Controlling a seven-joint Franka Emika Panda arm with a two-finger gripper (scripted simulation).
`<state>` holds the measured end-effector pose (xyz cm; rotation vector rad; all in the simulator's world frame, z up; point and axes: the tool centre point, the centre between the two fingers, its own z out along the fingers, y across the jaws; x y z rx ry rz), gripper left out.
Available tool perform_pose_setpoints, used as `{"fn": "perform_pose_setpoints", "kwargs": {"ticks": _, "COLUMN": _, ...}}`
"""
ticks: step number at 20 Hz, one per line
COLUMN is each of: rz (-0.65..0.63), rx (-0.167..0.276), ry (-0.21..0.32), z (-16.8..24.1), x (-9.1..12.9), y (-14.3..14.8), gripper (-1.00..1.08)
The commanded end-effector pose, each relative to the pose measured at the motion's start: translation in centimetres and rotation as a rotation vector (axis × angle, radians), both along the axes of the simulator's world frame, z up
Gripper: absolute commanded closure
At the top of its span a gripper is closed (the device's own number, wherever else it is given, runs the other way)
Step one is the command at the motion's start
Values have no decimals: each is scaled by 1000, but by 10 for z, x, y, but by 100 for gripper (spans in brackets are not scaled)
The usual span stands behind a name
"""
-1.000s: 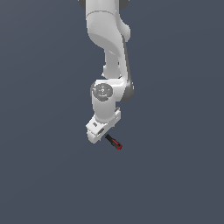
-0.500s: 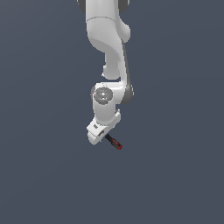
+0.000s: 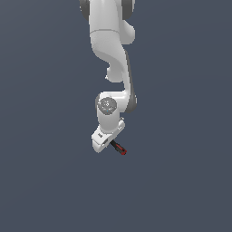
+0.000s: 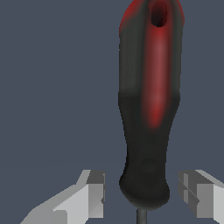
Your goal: Pick up the object and move it to a goal position.
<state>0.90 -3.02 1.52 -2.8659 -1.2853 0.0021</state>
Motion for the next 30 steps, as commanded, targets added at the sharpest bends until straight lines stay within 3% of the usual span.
{"fn": "perform_pose_setpoints", "kwargs": {"ticks": 1, "rz": 0, "rx": 0, "ry": -1, "z": 0, "x": 1, "y": 0, "gripper": 108}}
{"fn": "perform_pose_setpoints", "kwargs": {"ticks": 17, "rz": 0, "rx": 0, "ry": -1, "z": 9, "x": -5, "y": 2, "gripper": 108}}
{"fn": "perform_pose_setpoints", "kwargs": {"ticks": 30, "rz": 0, "rx": -2, "ry": -1, "z": 76, "x": -45, "y": 15, "gripper": 108}}
